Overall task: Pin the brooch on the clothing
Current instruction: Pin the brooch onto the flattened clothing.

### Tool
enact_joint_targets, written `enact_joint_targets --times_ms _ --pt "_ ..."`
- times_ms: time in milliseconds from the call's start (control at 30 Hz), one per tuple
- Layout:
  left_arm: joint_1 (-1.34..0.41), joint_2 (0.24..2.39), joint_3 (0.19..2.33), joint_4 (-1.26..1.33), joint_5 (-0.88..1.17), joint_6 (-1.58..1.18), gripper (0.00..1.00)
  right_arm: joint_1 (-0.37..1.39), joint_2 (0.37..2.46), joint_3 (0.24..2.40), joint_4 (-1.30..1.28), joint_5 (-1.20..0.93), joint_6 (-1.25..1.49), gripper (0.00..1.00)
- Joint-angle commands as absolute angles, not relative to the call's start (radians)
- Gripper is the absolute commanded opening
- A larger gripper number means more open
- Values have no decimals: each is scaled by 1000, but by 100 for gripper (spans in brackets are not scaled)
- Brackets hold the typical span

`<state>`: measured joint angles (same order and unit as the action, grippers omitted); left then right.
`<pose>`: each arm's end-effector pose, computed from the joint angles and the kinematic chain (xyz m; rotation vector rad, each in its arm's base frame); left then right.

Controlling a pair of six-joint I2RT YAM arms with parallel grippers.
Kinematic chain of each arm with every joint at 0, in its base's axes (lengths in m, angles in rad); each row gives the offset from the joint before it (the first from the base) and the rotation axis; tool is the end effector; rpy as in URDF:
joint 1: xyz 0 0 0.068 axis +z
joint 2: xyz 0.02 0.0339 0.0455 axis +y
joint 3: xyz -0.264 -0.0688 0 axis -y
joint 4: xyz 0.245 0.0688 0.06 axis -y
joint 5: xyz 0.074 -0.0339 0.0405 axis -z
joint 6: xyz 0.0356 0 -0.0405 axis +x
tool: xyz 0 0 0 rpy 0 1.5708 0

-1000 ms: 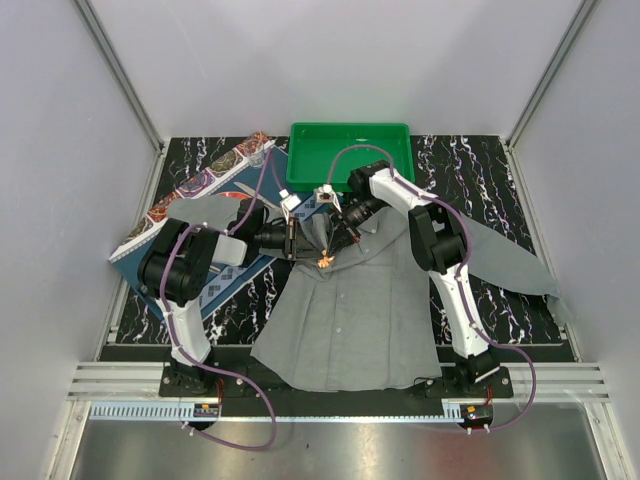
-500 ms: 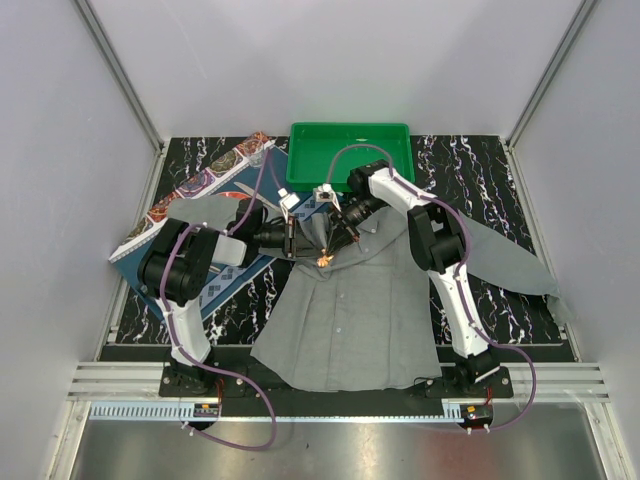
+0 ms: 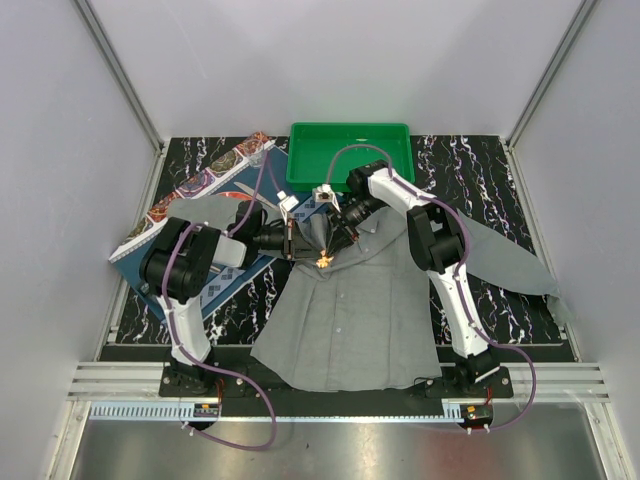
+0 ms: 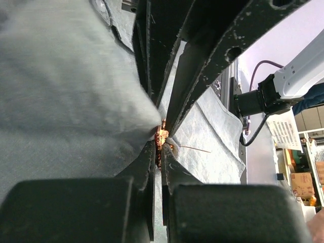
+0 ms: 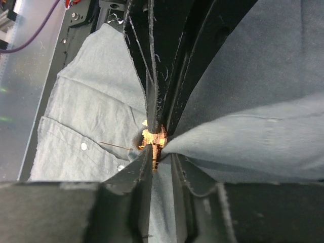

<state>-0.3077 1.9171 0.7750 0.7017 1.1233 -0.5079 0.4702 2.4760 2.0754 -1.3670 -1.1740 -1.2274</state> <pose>0.3209 -0.1357 0.1258 0.5820 2.0268 -1.6239 0.3947 0.2374 0.1502 -1.7045 1.7119 1.5779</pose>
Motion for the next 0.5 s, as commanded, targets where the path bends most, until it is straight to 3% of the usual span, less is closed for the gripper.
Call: enact_joint_targets --times_ms 0,167,233,433,467 --pt "-302 1943 772 833 1160 -557 0 471 2477 2117 -1500 -1204 -1243 33" --pt "-290 1967 768 887 1157 -607 0 436 2479 2121 -1500 -1224 -1206 57" --pt "-288 1970 769 893 1158 -609 0 407 2467 2108 -1500 -1238 -1209 82" --pt "-285 1985 758 987 1160 -661 0 377 2373 1917 -1412 -1243 -1201 90" --pt "-284 1990 752 1018 1158 -704 0 379 2355 1880 -1311 -1246 -1168 96"
